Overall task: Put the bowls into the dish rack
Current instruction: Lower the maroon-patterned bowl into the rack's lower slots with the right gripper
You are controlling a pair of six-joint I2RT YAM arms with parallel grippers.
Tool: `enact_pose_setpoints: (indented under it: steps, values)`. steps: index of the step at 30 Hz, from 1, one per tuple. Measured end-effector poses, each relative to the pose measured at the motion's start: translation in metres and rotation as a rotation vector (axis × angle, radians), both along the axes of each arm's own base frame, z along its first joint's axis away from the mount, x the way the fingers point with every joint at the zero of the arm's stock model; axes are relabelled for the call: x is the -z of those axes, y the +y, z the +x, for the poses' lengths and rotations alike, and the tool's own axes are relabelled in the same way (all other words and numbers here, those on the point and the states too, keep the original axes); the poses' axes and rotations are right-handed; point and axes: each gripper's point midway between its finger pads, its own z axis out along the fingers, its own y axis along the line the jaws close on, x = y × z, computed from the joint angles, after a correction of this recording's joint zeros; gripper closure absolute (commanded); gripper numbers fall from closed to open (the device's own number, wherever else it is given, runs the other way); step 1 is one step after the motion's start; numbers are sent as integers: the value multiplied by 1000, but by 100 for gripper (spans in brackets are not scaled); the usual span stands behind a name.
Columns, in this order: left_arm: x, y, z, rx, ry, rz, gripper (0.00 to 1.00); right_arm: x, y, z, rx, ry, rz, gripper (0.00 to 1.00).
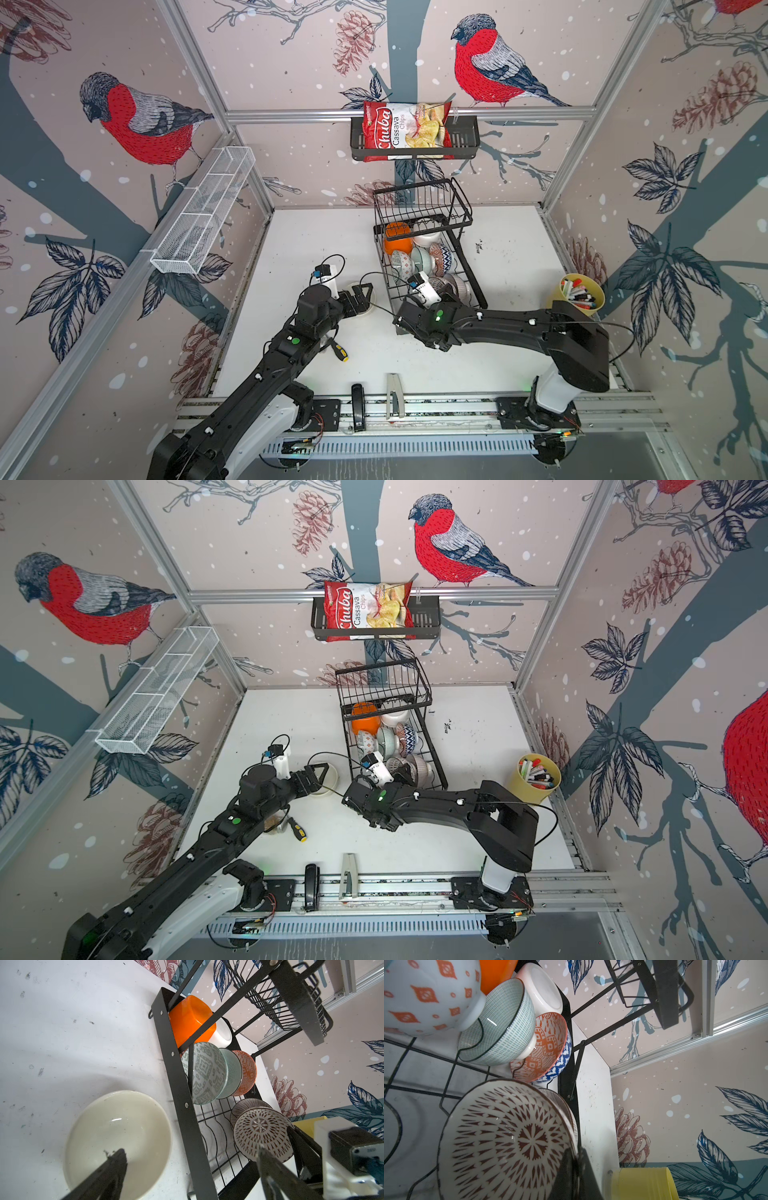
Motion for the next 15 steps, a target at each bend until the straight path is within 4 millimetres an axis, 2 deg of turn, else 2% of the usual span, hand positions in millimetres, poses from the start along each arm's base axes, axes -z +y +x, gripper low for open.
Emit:
enact_pose_setpoints:
  steps: [15]
  values:
    - [-19, 7, 6, -31, -136, 14, 3, 10, 2, 19, 7, 10, -76, 100]
